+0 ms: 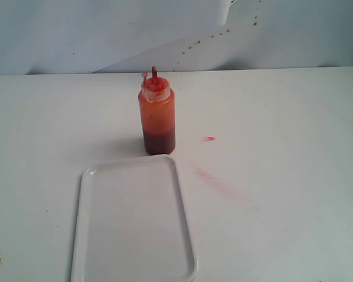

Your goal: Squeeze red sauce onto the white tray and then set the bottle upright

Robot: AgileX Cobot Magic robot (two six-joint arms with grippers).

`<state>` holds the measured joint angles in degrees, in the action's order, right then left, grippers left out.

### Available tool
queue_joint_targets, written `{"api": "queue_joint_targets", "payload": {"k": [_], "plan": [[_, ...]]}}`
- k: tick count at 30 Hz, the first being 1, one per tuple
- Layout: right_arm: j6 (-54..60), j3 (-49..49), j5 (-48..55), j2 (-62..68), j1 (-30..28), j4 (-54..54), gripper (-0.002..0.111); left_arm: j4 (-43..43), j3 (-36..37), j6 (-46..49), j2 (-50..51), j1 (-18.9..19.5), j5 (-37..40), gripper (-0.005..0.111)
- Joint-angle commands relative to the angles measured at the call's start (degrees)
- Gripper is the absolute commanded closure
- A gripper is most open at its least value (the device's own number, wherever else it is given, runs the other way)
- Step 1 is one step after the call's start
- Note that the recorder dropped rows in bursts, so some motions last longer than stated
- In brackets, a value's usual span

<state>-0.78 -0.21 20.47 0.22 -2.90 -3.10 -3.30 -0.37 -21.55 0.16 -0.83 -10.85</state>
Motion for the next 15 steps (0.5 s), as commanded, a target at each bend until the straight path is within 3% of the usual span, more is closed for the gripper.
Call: {"api": "queue_joint_targets", "payload": {"k": [1, 8, 11, 15], "plan": [[0.2, 0.2, -0.7, -0.2, 0.3, -0.4, 0.108, -0.3, 0.4, -4.9, -0.2, 0.0, -8.7, 0.107], [0.2, 0.2, -0.7, -0.2, 0.3, -0.4, 0.108, -2.1, 0.4, -1.9, 1.8, 0.0, -24.5, 0.107], [0.2, 0.2, -0.7, -0.2, 0.3, -0.4, 0.108, -2.1, 0.4, -1.9, 9.4, 0.0, -32.2, 0.107], [0.2, 0.2, -0.7, -0.2, 0.3, -0.4, 0.108, -2.9, -0.5, -0.7, 28.0, 0.0, -41.2, 0.107]]}}
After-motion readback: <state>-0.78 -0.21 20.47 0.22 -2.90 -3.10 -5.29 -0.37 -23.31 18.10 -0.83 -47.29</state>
